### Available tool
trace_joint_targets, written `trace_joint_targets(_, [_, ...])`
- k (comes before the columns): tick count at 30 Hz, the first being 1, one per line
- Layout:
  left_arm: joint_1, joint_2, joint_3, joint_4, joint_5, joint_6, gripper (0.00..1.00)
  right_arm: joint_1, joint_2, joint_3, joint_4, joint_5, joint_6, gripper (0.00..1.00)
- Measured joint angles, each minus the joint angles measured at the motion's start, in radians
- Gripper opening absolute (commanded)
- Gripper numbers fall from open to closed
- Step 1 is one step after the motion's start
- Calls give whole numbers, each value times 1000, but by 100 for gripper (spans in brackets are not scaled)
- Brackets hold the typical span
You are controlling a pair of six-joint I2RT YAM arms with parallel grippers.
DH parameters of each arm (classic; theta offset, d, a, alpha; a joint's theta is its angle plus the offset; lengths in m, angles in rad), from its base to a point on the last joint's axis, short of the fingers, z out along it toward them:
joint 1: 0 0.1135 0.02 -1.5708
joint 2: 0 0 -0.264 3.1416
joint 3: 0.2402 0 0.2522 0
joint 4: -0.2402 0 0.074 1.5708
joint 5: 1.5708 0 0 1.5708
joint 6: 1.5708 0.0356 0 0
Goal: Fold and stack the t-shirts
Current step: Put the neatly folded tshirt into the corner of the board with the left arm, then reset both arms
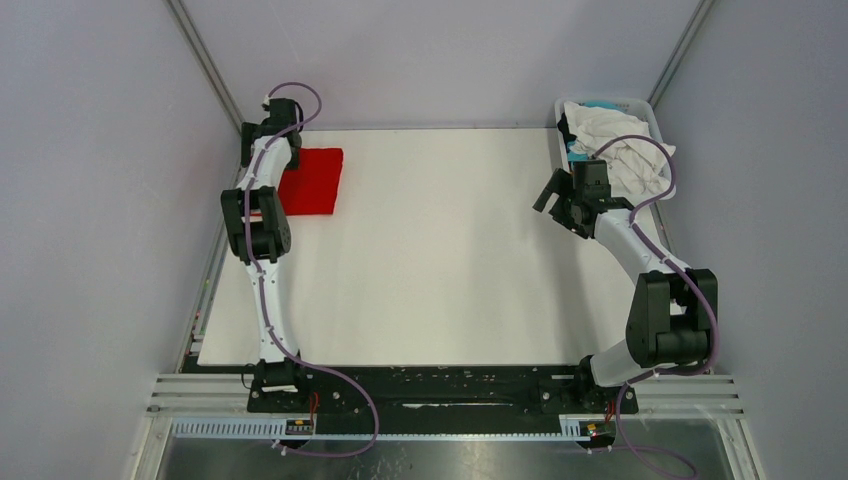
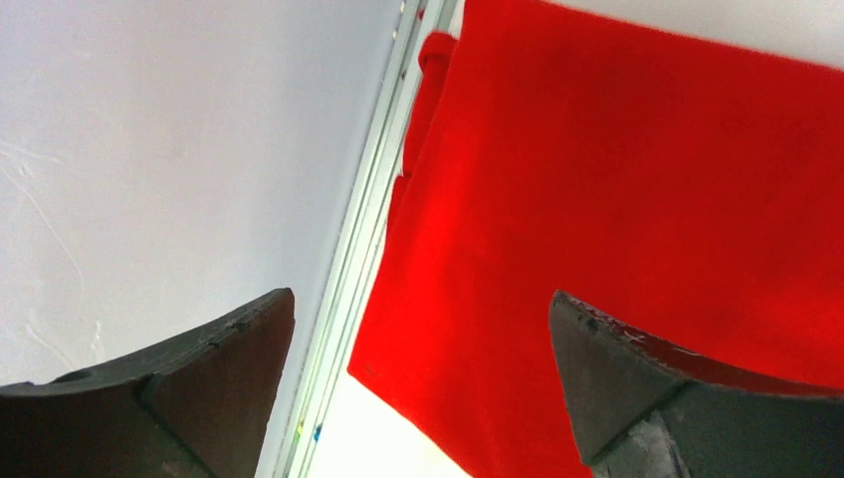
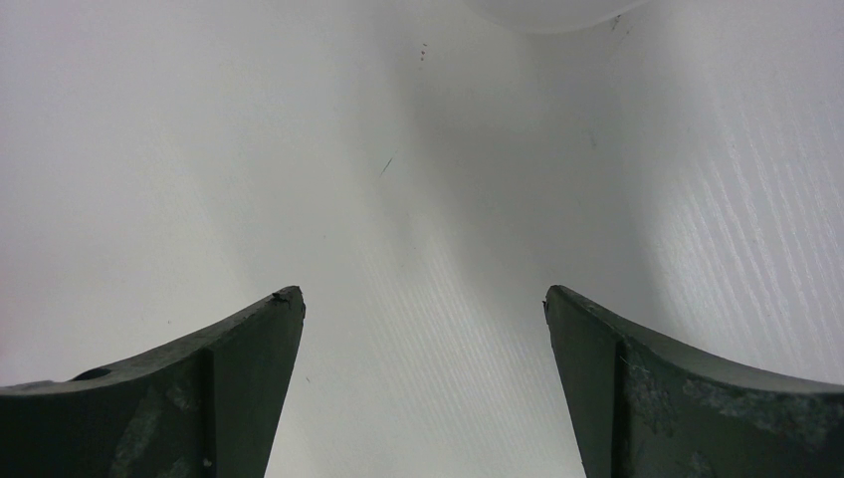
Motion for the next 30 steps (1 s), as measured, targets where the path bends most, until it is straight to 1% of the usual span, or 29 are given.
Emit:
trace_joint_targets(2, [0,-17,-19,-11,14,-27,99,0,0,0,-2,-1,0,100])
trace_joint_targets(5, [-5,-64,-47,-40,73,-82,99,0,0,0,-5,-5,-1,100])
trace_joint_targets(8, [-16,-160,-107,-56,157,-152,99,0,-3,-3,-5,-8,-4,99])
trace_joint_targets(10, [-36,-278,-193,-43,224,-221,99,0,-18,-19,4,-10,-5,100])
trace_joint_targets(11, [-51,-301,-206,-44,239,-231,99,0,-30,-31,5,-13,-7,100])
trace_joint_targets(15, [-155,-550,-413,42,357,-340,99,0,-79,-71,6,-42,-15,99])
trace_joint_targets(17, [-226,-686,-552,99,400,-381,99,0,-118,-106,16,-63,-14,100])
trace_joint_targets(20, [-362,-908,-843,232,426,-445,99,0,-188,-181,31,-103,-13,99])
trace_joint_targets(23, [-462,-1073,-1099,314,483,-507,99,0,-245,-253,25,-134,-14,99])
trace_joint_targets(26, [-482,-1146,-1257,351,522,-556,99,0,-298,-328,33,-139,-14,99])
trace_joint_targets(28, [-478,-1162,-1306,348,518,-578,99,0,-344,-381,31,-133,-14,99])
trace_joint_targets(30, [-476,-1172,-1321,348,506,-594,99,0,-377,-404,30,-130,-18,100])
